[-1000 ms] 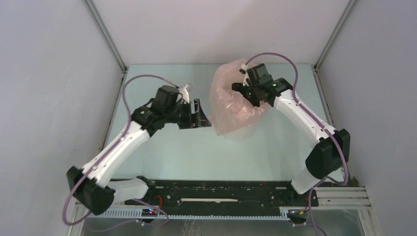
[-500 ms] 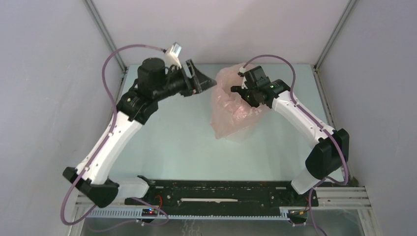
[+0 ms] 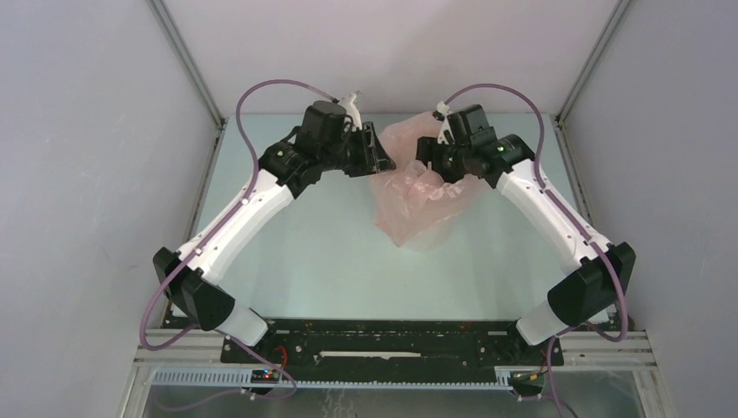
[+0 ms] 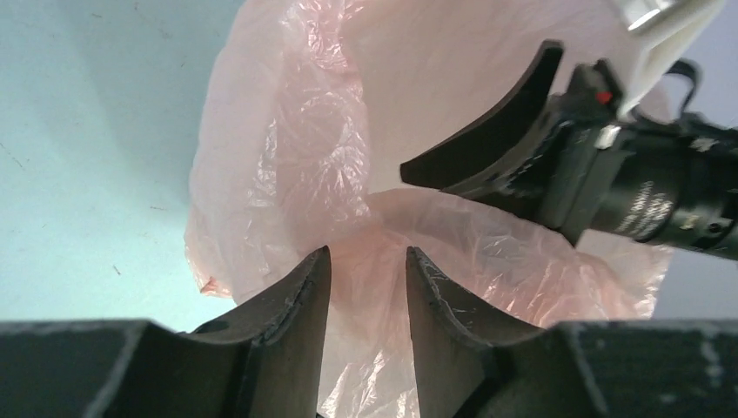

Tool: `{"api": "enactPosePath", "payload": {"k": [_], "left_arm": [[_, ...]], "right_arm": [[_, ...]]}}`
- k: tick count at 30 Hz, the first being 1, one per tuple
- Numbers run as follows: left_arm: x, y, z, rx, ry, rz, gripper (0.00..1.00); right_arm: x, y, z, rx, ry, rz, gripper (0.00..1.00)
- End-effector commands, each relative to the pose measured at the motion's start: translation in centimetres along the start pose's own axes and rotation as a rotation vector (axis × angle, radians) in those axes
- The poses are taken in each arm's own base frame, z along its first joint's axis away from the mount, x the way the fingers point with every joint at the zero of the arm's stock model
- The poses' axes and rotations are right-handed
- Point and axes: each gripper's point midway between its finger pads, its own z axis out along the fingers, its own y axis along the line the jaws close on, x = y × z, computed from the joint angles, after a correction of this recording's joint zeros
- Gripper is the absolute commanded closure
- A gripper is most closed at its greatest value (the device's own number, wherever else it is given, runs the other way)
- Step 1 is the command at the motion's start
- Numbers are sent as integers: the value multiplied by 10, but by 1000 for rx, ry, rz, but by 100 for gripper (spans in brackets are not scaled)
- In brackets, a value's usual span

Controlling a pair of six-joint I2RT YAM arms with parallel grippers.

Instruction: Put the trash bags into the trash bin

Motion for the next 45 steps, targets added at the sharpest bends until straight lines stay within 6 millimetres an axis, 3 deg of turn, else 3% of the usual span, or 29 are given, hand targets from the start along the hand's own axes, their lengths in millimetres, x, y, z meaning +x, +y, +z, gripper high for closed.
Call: {"api": "enactPosePath", "payload": {"k": [1, 6, 10, 13, 16, 20, 23, 27, 29, 38, 41, 45], "left_arm": [[12, 17, 3, -61, 34, 72, 57], [17, 10, 3, -73, 51, 119, 56], [7, -10, -6, -72, 38, 185, 52], [-11, -27, -24, -59, -12, 202, 47], [-31, -41, -53, -40, -85, 204, 38], [-41, -62, -80, 47, -144, 191, 33], [-35, -88, -88, 194, -148, 191, 33], [-2, -110, -77, 320, -64, 227, 39], [14, -110, -65, 326, -9, 228, 43], [49, -61, -8, 125, 166, 214, 54], [51, -45, 1, 66, 165, 231, 56], [50, -42, 3, 37, 180, 245, 56]], "right_arm": [[-20, 21, -33, -95, -86, 29, 28], [-25, 20, -35, -120, -90, 74, 27], [-26, 25, -18, -56, -101, 103, 27], [-20, 5, -7, 112, -115, 111, 27], [-16, 3, -12, 115, -136, 104, 28], [-17, 7, -22, 89, -154, 95, 28], [-17, 12, -25, 74, -141, 91, 28], [-21, 16, -32, 68, -141, 88, 29], [-25, 19, -37, 58, -150, 87, 29], [-36, 36, -56, -12, -162, 106, 28], [-38, 35, -65, -23, -166, 103, 28], [-41, 30, -81, -47, -181, 86, 27]]}}
